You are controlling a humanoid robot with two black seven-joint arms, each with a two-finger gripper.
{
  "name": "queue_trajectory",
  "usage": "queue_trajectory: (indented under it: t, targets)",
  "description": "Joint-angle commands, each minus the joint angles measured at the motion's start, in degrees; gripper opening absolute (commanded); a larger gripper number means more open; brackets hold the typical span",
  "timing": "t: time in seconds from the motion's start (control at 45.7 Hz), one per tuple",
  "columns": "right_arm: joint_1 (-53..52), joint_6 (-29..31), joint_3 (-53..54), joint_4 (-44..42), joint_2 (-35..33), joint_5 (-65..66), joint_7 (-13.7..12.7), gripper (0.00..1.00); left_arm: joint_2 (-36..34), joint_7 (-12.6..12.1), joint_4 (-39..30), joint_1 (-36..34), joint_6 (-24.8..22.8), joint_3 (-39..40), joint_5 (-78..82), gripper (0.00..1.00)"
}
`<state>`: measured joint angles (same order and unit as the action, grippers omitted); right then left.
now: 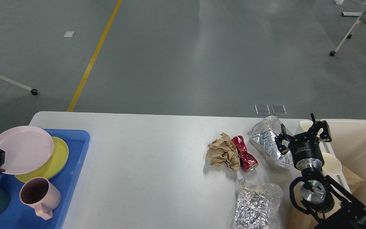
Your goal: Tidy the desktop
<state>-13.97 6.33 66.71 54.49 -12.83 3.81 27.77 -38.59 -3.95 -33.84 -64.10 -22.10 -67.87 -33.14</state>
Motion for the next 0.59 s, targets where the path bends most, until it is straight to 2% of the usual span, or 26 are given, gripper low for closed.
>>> queue_trajectory:
  t: [0.0, 0.153, 0.219, 0.328, 0.415, 0.569]
  targets:
    - [0.0, 0.0, 0.0, 0.0, 0.0, -0.03, 0.0, 1.0, 0.1, -0.18, -0.43, -0.59, -0.22, 0.11, -0.17, 0.81]
    - [0.0, 0.0, 0.0, 0.01, 0.0, 0.05, 0.0, 1.0, 0.01, -0.26, -0.61, -0.68, -2.59, 0.19, -0.26, 0.52]
    - [0.0, 0.0, 0.0, -0.08, 0.0, 0.05, 0.0, 1.0, -0.08, -0.26, -0.61, -0.77, -5.31, 0.19, -0.35, 0.33]
    - [0.0, 0.0, 0.0, -0.08, 0.0, -0.03, 0.0, 1.0, -0.34, -0.18, -0.61, -1.38, -9.89, 0.19, -0.61, 0.08]
    - [0.0, 0.0, 0.0, 0.01, 0.0, -0.03, 0.0, 1.0, -0.43, -0.26, -0.61, -1.38, -10.33, 0.19, -0.7, 0.0]
    - [0.0, 0.0, 0.0, 0.01, 0.0, 0.05, 0.0, 1.0, -0.43, -0.18, -0.61, -1.38, -9.98, 0.19, -0.79, 0.0]
